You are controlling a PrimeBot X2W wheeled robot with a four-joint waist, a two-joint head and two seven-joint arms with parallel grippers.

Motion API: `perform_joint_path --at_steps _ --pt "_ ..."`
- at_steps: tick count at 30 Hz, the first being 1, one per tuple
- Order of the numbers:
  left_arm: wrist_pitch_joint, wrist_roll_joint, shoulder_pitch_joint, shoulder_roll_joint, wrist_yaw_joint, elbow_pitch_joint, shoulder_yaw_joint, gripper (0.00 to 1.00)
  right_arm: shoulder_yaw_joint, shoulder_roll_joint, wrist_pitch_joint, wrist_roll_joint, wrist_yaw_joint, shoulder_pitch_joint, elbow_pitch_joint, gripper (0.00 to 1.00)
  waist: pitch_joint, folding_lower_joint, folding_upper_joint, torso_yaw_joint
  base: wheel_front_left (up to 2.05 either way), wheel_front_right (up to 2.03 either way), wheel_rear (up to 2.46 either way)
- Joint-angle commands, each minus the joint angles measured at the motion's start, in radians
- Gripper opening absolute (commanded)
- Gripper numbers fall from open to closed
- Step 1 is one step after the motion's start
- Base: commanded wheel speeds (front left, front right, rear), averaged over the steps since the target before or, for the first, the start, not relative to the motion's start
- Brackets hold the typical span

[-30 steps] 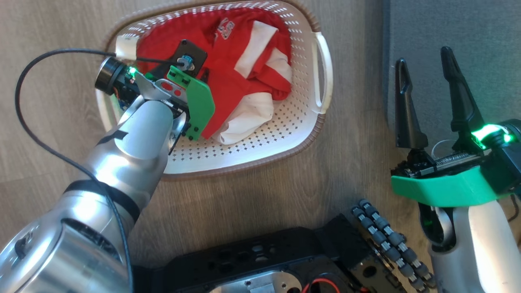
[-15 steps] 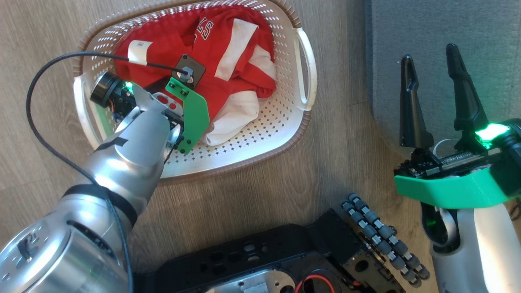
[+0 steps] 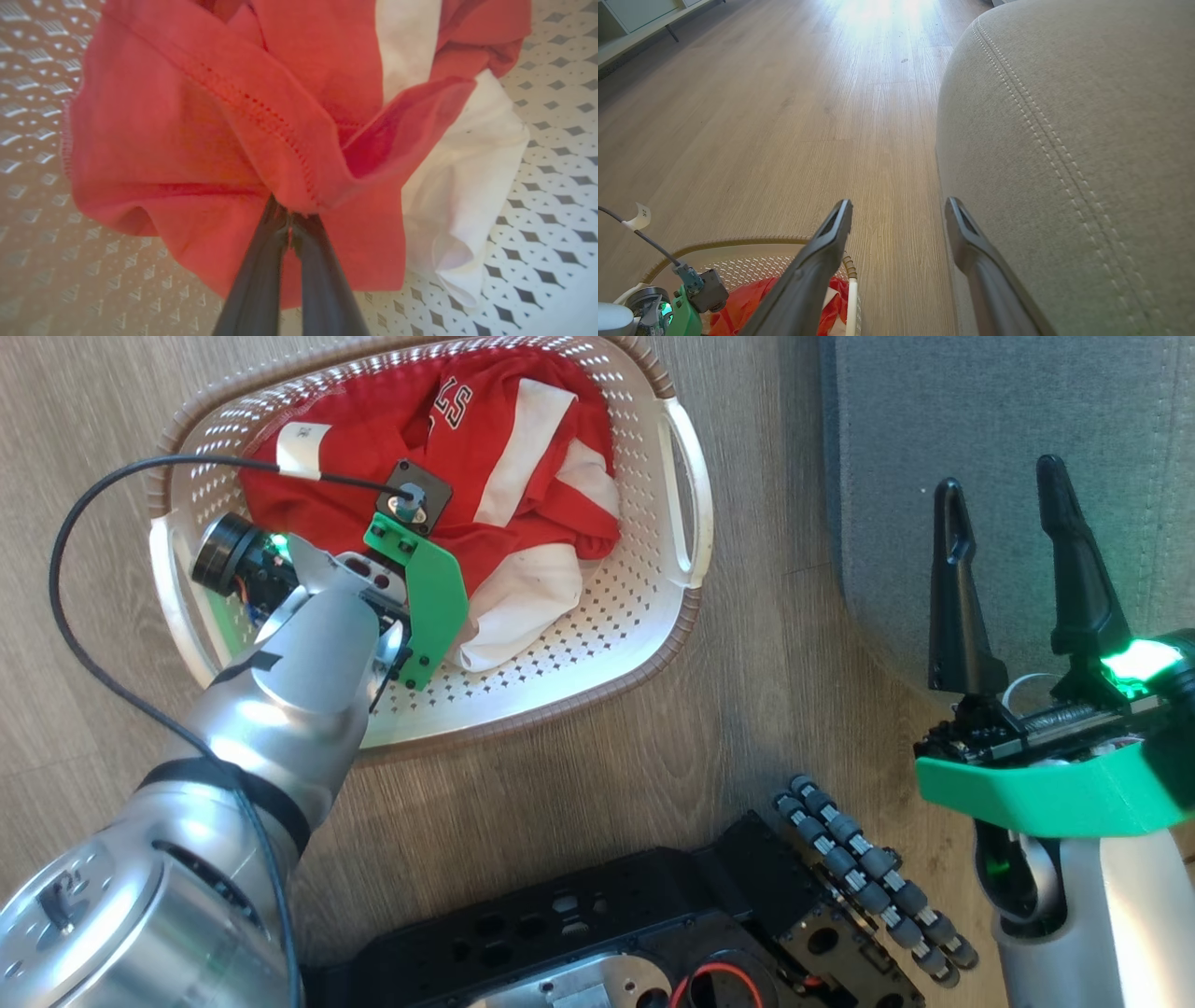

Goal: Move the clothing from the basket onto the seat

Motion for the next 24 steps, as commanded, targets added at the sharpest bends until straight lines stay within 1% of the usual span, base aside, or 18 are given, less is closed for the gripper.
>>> perform_joint_path --at_steps 1,6,14,20,24 --pt "0.000 -0.008 0.001 0.009 0.003 -0.005 0.002 0.00 0.012 -0.006 -0.006 0.006 0.007 0.058 -0.029 1.00 0.001 0.0000 -0.0001 0.000 0.00 0.00 0.00" --pt "-0.018 -0.027 0.001 0.009 0.009 -0.002 0.002 0.00 0.004 -0.006 -0.006 0.008 0.007 0.046 -0.018 1.00 -0.001 0.0000 -0.0001 0.003 0.00 0.00 0.00" --pt "-0.057 -0.046 0.009 0.013 0.026 0.007 0.003 0.00 0.011 -0.006 -0.006 0.017 0.007 -0.028 0.016 1.00 -0.024 0.0000 -0.0001 0.001 0.00 0.00 0.00" --pt "-0.121 -0.058 0.024 0.031 0.047 0.011 0.013 0.00 0.025 -0.006 -0.006 0.036 0.007 -0.096 0.041 1.00 -0.058 0.0000 -0.0001 -0.008 0.00 0.00 0.00" --pt "-0.150 -0.072 0.054 0.030 0.052 0.013 0.020 0.00 0.020 -0.006 -0.006 0.037 0.007 -0.118 0.070 1.00 -0.109 0.0000 -0.0001 0.011 0.00 0.00 0.00"
